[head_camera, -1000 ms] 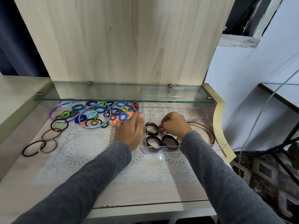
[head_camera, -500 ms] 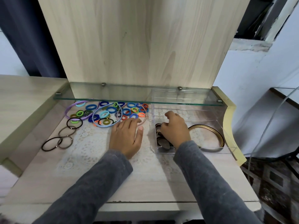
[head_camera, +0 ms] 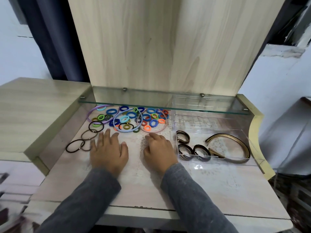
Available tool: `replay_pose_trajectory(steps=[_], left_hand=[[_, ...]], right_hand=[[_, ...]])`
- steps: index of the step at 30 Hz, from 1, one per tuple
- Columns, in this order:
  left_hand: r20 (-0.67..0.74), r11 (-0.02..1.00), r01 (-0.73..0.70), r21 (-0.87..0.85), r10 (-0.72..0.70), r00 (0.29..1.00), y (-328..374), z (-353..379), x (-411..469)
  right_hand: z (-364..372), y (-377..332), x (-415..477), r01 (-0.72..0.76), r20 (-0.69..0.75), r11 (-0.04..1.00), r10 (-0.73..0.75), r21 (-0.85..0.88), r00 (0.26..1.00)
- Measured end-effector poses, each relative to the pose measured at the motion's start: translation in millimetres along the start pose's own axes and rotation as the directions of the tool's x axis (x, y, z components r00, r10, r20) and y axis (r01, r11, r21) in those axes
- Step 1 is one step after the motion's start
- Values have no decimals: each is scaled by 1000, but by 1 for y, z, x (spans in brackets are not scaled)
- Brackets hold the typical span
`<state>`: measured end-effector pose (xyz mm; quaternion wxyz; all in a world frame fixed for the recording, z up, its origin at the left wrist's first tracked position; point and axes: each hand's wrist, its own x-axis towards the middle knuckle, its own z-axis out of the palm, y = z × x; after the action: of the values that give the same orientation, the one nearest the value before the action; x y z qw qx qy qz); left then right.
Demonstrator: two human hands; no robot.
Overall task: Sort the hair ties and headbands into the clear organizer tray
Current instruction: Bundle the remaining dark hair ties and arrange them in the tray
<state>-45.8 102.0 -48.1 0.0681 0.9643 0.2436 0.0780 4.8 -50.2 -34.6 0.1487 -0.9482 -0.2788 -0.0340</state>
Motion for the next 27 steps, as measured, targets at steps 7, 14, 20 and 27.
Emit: replay_pose_trajectory(steps=[7, 14, 20, 27], left_hand=[[15, 992, 104, -72, -103, 995, -25, 1, -9], [59, 995, 13, -95, -7, 998, -27, 4, -15], [119, 972, -189, -138, 205, 971, -12, 1, -18], [57, 925, -305, -227, 325, 944, -11, 0, -14]], right_hand=[[20, -4, -4, -28, -98, 997, 20, -78, 995], [26, -8, -2, -53, -159, 993, 35, -109, 987], [28, -14, 2, -97, -167, 990, 79, -106, 983], [24, -10, 4, -93, -133, 992, 82, -83, 988]])
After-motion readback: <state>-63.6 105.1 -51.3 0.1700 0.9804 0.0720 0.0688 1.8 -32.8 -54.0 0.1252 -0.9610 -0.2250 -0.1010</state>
